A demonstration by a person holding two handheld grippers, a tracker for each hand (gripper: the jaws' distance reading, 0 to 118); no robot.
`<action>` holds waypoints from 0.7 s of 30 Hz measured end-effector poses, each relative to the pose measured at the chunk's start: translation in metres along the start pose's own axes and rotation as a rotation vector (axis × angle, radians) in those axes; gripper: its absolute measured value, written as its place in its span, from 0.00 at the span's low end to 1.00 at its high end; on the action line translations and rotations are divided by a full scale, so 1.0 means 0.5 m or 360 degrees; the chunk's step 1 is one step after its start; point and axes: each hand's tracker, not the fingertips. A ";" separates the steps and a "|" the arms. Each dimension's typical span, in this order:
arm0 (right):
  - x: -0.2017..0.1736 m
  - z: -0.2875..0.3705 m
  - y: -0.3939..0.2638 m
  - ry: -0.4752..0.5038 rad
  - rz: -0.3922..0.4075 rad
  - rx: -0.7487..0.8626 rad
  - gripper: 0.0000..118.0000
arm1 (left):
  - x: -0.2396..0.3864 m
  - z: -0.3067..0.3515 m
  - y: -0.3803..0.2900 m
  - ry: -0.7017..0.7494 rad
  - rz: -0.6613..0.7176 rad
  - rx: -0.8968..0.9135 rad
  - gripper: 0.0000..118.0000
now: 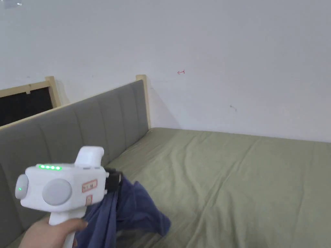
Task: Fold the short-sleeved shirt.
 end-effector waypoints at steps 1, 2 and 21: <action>0.005 0.012 0.003 -0.0003 -0.0017 0.0021 0.00 | 0.033 0.025 0.038 -0.0057 -0.0011 0.0084 0.00; 0.009 0.024 0.006 -0.0008 -0.0028 0.0040 0.00 | 0.066 0.046 0.073 -0.0126 -0.0036 0.0146 0.00; 0.197 0.249 0.012 -0.0363 -0.0246 0.0353 0.00 | 0.769 -0.126 0.075 -0.1111 -0.0151 -0.0626 0.00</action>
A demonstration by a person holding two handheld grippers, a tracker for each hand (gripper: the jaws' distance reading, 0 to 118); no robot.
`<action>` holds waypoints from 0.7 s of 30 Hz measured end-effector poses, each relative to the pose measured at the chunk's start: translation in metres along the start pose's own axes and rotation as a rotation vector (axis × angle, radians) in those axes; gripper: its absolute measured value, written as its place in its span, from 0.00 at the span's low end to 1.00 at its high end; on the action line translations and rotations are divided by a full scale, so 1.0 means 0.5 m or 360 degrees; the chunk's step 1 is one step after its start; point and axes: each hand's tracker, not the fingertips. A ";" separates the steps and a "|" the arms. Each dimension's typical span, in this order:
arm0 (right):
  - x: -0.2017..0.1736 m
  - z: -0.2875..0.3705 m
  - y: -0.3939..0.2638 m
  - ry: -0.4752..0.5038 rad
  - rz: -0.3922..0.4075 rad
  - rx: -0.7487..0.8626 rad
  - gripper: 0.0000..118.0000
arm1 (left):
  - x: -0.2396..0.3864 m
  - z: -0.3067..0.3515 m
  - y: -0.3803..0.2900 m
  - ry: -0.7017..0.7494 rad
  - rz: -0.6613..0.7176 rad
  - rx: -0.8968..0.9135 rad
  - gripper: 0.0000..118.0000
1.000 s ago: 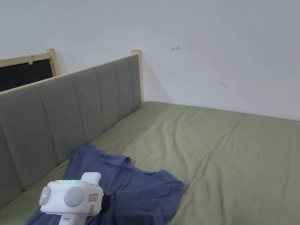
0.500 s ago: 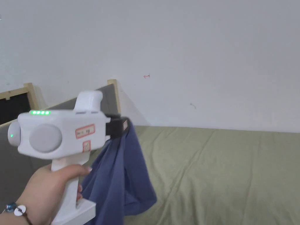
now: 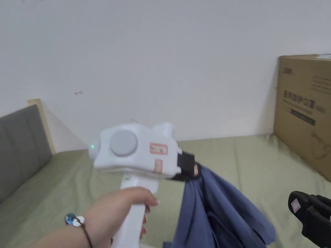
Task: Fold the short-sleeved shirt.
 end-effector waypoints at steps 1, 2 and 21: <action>0.012 0.003 -0.004 -0.0029 0.0011 -0.0003 0.00 | -0.003 -0.056 -0.024 -0.0042 0.0062 -0.0127 0.00; 0.022 0.005 -0.008 -0.0048 0.0018 -0.0012 0.00 | -0.020 -0.110 -0.042 -0.0047 0.0109 -0.0240 0.00; 0.049 -0.035 -0.031 -0.0083 0.0002 -0.0123 0.00 | -0.042 0.008 -0.096 0.0247 0.0091 0.0494 0.87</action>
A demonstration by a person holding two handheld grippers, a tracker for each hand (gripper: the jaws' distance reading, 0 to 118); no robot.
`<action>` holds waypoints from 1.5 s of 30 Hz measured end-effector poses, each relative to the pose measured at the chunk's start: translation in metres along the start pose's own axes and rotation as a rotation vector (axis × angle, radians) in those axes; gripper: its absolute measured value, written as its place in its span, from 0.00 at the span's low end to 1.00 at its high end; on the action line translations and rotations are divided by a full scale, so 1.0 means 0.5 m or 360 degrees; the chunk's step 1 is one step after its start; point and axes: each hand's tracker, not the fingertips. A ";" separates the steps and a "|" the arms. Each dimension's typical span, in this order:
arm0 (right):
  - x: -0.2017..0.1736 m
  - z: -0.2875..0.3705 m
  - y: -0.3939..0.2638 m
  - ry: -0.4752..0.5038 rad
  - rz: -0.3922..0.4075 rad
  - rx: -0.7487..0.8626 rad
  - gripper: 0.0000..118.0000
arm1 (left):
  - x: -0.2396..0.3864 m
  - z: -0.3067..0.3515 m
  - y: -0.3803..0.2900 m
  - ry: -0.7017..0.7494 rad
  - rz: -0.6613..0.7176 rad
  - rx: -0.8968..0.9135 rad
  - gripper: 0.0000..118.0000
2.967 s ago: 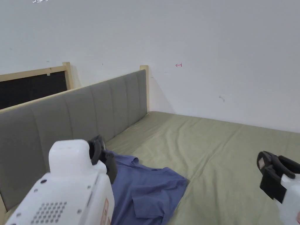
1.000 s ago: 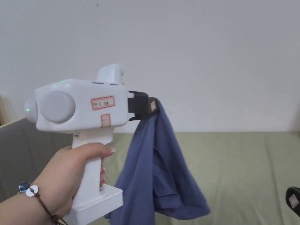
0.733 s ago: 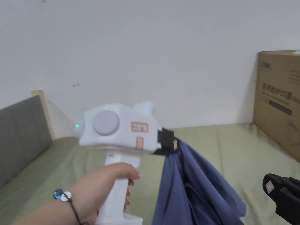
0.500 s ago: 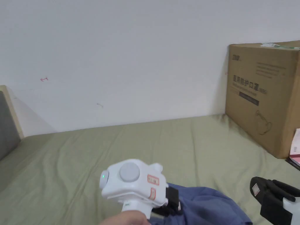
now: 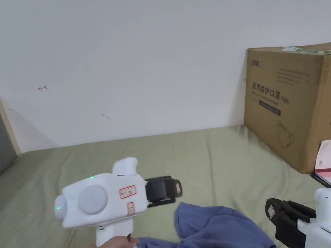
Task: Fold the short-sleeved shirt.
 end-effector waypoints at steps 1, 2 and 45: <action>-0.007 0.001 0.004 0.0007 0.0014 0.0027 0.00 | 0.008 0.040 0.004 0.0100 -0.0096 0.0154 0.86; -0.015 0.002 0.009 0.0012 0.0037 0.0062 0.00 | 0.012 0.078 0.001 0.0205 -0.0177 0.0298 0.85; 0.011 -0.125 0.014 -0.0015 0.0137 0.0081 0.00 | -0.258 -0.390 -0.225 0.0504 0.0227 -0.0999 0.89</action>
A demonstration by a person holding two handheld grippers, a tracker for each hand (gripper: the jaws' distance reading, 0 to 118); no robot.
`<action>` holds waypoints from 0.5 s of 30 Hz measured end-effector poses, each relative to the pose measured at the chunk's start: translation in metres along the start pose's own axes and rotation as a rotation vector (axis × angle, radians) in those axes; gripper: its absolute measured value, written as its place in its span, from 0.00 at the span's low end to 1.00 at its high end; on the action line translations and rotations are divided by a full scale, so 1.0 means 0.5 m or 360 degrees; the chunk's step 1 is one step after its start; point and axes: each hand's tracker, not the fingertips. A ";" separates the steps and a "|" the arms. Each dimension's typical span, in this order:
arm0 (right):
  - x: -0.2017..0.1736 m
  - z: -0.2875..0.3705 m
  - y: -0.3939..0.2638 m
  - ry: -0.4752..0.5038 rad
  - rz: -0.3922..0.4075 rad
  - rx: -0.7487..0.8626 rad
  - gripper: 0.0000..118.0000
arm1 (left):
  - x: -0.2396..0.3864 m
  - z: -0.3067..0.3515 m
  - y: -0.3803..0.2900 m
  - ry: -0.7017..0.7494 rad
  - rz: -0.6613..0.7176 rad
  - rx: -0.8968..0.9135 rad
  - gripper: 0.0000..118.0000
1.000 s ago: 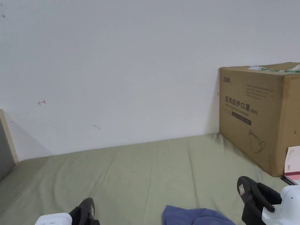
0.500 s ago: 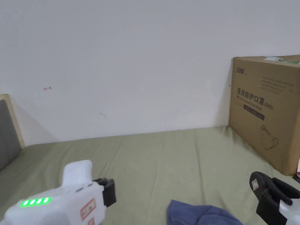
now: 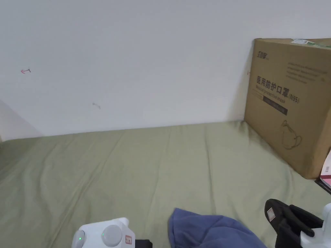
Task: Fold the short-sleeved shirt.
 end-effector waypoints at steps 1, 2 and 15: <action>0.002 -0.002 -0.004 -0.0005 0.0006 -0.0015 0.00 | 0.004 -0.021 -0.012 0.0010 -0.0018 -0.0037 0.89; 0.005 -0.006 -0.008 -0.0010 0.0012 -0.0030 0.00 | 0.016 -0.027 -0.024 0.0091 -0.0155 0.0012 0.90; 0.076 -0.186 0.016 0.0149 -0.0173 -0.0408 0.00 | 0.031 0.171 -0.136 -0.0145 -0.0221 0.0632 0.03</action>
